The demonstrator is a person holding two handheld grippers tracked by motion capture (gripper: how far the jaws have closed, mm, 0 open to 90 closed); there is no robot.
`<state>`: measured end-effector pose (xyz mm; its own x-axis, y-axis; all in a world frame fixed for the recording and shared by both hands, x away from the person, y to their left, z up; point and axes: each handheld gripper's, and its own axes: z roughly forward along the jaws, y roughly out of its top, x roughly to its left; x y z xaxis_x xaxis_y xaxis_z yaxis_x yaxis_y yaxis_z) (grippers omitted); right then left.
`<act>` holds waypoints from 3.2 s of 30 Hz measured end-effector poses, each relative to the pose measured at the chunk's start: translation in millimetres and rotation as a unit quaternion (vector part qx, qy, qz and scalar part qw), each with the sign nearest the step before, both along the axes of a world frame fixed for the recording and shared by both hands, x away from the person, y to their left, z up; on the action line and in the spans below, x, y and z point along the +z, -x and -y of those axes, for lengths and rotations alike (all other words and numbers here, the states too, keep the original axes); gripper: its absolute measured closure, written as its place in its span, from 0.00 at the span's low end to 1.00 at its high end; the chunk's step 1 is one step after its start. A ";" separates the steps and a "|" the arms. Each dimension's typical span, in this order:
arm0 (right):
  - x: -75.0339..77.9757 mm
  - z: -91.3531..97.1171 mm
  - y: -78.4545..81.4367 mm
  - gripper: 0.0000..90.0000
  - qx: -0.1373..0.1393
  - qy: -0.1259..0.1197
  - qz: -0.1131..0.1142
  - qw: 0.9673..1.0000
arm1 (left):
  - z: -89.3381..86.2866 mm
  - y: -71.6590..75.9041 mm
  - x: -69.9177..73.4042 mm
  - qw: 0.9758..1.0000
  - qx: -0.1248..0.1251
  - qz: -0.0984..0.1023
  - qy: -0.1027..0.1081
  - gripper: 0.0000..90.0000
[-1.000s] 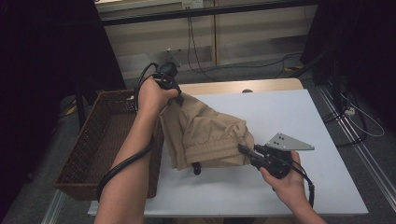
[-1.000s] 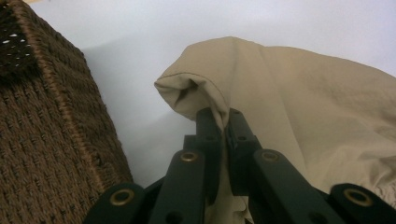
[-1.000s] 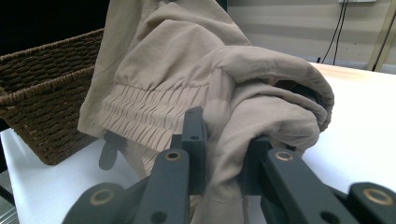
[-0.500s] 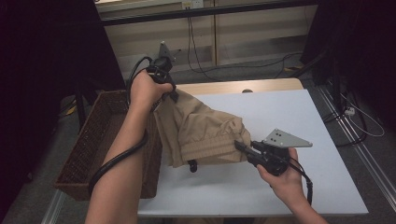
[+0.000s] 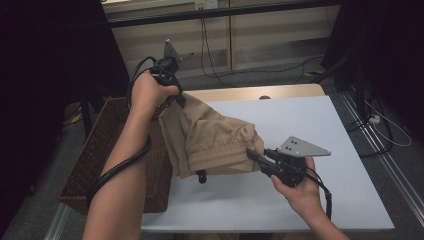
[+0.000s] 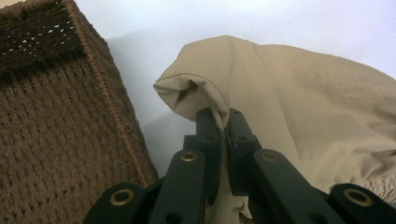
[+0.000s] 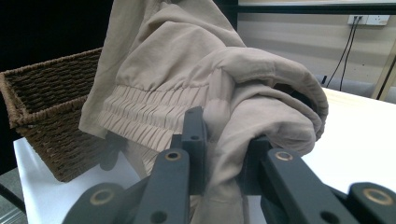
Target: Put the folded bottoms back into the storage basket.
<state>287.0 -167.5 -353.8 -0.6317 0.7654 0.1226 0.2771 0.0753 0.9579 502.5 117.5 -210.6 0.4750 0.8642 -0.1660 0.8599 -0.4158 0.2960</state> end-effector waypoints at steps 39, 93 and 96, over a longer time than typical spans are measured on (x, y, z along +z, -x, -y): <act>18.6 -27.3 -2.5 0.86 0.022 -0.007 0.025 0.999 | -27.2 2.1 34.4 0.999 0.016 -0.012 -0.033 0.96; 46.3 -86.5 -11.3 0.86 0.066 -0.015 0.053 0.996 | -92.3 7.3 74.0 0.998 0.061 0.004 -0.026 0.96; 45.6 -91.9 -12.4 0.86 0.070 -0.014 0.051 0.996 | -97.4 7.4 73.4 0.998 0.064 0.004 -0.029 0.96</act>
